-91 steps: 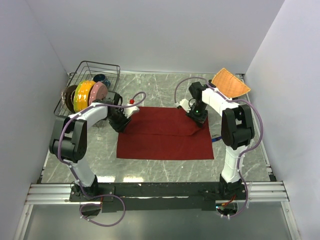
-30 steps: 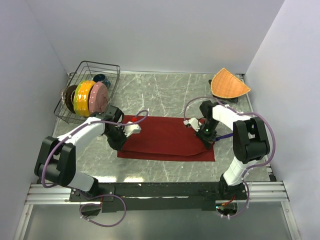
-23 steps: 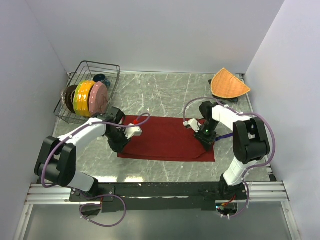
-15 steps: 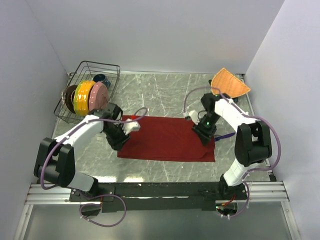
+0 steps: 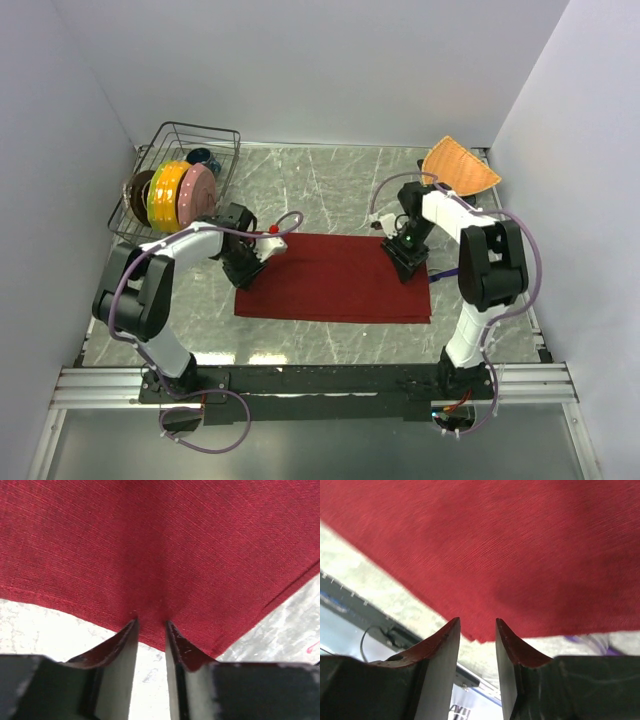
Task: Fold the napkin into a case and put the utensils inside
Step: Move the rectangle-folded napkin to the center of the board, then smooth out the rectangle-folded napkin at the center of the board.
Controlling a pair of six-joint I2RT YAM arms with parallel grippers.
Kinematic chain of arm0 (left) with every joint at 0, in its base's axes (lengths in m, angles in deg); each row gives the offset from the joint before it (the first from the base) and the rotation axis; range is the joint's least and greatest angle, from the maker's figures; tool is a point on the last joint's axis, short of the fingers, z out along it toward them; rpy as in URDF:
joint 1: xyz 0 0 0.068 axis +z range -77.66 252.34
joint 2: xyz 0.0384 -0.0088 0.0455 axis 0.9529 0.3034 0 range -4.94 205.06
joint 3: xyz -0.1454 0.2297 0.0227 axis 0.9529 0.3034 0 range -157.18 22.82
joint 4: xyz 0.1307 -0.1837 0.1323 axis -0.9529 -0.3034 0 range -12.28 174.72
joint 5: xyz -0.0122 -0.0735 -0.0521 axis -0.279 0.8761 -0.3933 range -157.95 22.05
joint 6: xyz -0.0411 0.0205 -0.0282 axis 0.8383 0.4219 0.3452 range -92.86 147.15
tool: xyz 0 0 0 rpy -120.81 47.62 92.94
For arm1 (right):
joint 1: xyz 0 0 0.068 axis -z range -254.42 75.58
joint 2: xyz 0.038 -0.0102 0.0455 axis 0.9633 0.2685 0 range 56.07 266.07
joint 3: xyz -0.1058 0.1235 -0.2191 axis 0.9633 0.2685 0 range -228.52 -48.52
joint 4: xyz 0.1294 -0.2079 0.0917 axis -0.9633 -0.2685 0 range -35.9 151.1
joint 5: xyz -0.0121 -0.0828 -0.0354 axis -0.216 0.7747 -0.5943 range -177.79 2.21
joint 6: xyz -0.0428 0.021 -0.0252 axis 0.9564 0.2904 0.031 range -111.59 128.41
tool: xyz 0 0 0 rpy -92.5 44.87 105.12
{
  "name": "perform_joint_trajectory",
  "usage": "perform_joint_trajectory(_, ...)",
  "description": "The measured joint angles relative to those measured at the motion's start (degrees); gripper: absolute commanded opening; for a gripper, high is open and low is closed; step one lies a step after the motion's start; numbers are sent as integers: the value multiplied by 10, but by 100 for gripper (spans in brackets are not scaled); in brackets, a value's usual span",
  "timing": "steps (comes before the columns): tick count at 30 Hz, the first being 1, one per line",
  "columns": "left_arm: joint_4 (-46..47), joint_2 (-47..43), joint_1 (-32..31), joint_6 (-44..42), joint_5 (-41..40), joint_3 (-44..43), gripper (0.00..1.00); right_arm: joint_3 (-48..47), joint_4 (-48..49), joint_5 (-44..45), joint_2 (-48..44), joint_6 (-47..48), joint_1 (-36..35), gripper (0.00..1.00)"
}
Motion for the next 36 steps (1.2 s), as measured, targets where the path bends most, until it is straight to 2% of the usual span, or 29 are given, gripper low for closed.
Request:
perform_joint_trajectory(7,8,-8,37,-2,-7,13,27,-7,47,24,61,-41,-18,40)
perform_joint_trajectory(11,4,-14,61,-1,-18,19,28,-46,56,30,95,-60,-47,40)
perform_joint_trajectory(16,-3,-18,74,3,-27,20,45,-99,60,32,127,-69,-62,40)
perform_joint_trajectory(19,-23,-34,85,-3,-11,20,47,-117,60,31,125,-68,-61,40)
perform_joint_trajectory(23,-55,-94,90,-24,15,19,49,-90,54,23,71,-69,-59,40)
perform_joint_trajectory(30,-77,-199,71,-76,26,57,48,70,42,22,-134,-69,-59,40)
perform_joint_trajectory(36,-76,-213,36,-105,10,138,46,179,77,59,-173,-44,-66,40)
